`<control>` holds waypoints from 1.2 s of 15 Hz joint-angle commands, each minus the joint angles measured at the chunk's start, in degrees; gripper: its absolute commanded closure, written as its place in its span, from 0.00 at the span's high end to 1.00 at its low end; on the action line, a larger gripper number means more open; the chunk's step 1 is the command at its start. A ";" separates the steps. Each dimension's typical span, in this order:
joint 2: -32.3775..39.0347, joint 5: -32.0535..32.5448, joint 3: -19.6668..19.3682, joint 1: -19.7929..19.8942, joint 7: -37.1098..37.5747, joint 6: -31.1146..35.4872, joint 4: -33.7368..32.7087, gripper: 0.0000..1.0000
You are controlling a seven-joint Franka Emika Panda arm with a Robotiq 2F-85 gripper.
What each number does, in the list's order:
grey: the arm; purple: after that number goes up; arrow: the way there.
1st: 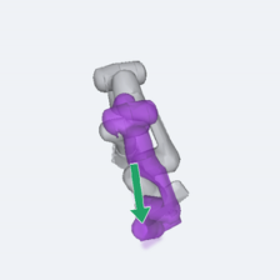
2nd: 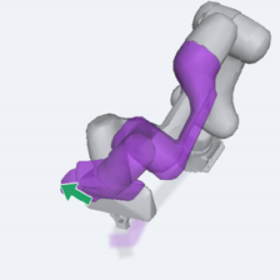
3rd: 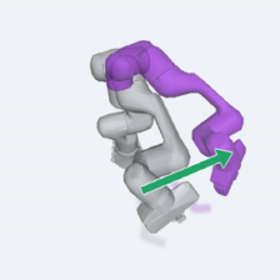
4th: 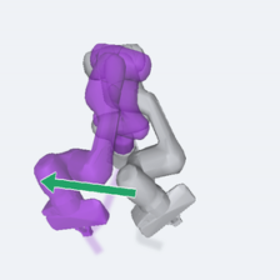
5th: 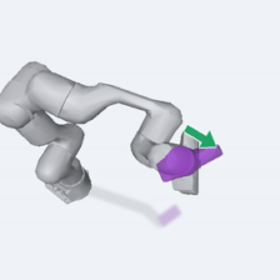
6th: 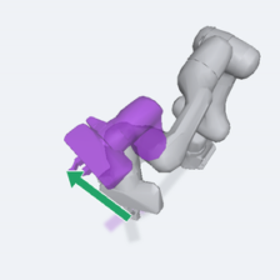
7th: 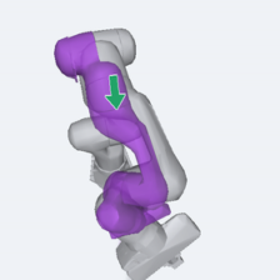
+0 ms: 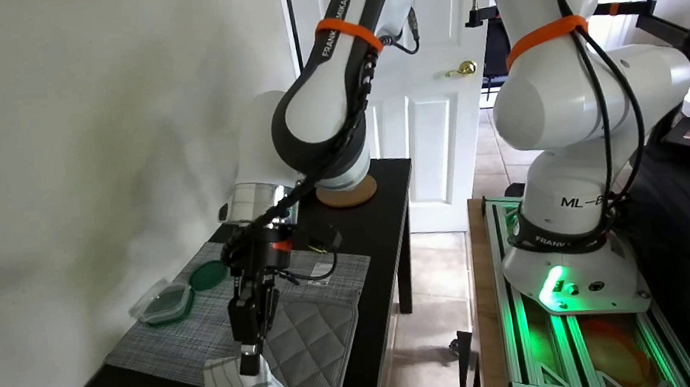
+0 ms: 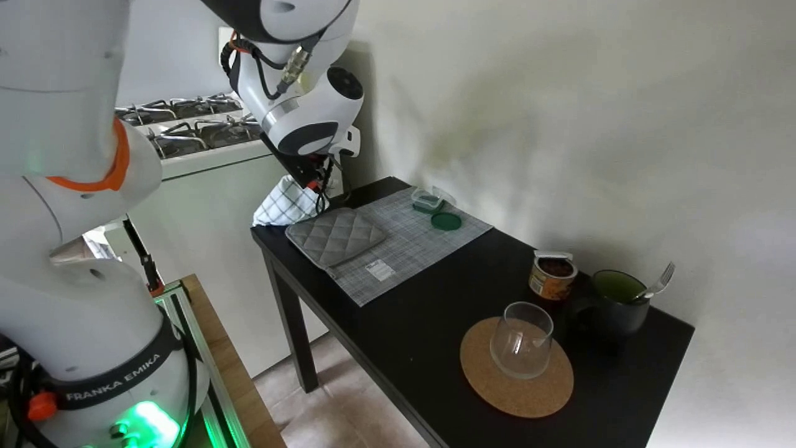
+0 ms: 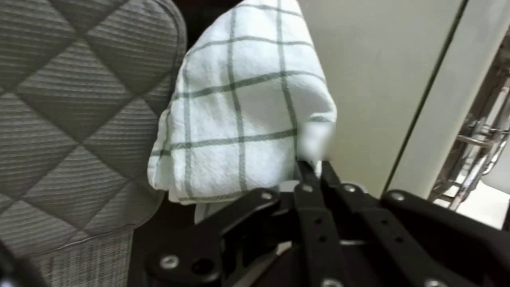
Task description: Put the white towel on the grey mat
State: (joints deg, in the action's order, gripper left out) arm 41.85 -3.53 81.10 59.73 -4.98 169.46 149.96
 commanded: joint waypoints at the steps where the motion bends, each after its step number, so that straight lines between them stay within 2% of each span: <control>1: -8.57 0.84 -4.19 -3.71 1.28 6.04 1.27 0.01; 5: -13.36 1.30 -8.39 -8.39 1.82 12.83 0.61 0.01; 6: -14.34 1.43 -8.77 -8.91 2.08 12.22 0.33 0.01; 8: -15.14 1.66 -7.17 -7.55 1.98 8.55 0.20 0.01; 10: -14.46 1.87 -3.24 -3.99 0.99 4.38 0.59 0.01; 13: -17.43 1.15 1.11 0.87 0.69 0.65 1.19 0.01; 18: -21.36 0.92 11.09 15.17 1.40 2.32 3.37 0.01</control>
State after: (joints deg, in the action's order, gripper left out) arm 24.62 -3.00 86.36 67.11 -4.96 171.63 151.32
